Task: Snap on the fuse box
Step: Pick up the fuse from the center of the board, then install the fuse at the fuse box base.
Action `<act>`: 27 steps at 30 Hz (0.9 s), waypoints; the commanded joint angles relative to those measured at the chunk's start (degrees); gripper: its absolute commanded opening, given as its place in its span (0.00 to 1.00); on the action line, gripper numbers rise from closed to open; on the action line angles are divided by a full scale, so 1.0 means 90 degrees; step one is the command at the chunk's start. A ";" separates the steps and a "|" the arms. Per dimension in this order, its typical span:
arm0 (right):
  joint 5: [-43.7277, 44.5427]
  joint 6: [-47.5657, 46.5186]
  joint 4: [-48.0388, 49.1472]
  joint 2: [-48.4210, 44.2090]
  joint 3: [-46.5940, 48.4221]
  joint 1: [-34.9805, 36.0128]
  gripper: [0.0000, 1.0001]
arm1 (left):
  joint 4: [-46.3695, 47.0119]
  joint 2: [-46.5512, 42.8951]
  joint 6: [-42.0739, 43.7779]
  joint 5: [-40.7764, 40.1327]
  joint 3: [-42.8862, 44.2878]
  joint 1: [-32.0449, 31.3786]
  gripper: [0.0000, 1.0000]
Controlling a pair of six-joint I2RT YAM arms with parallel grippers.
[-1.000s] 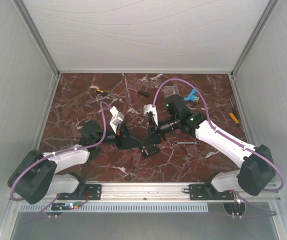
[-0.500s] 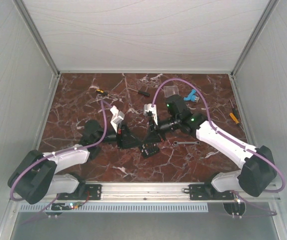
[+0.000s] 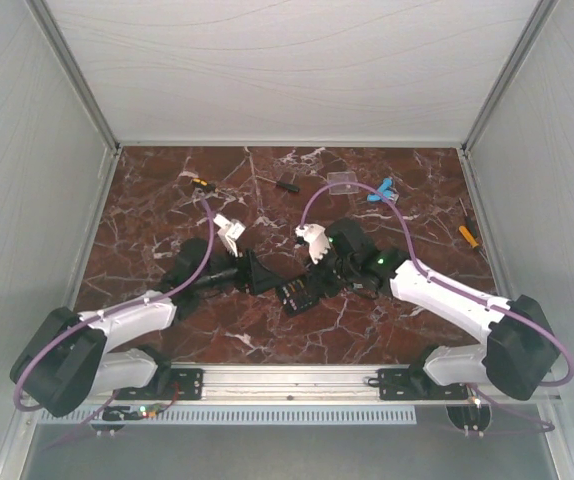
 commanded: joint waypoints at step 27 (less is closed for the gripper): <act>0.2469 0.1471 0.1192 0.1135 -0.0404 0.0601 0.00 | -0.1902 0.1577 -0.0981 -0.1515 0.1016 -0.0339 0.65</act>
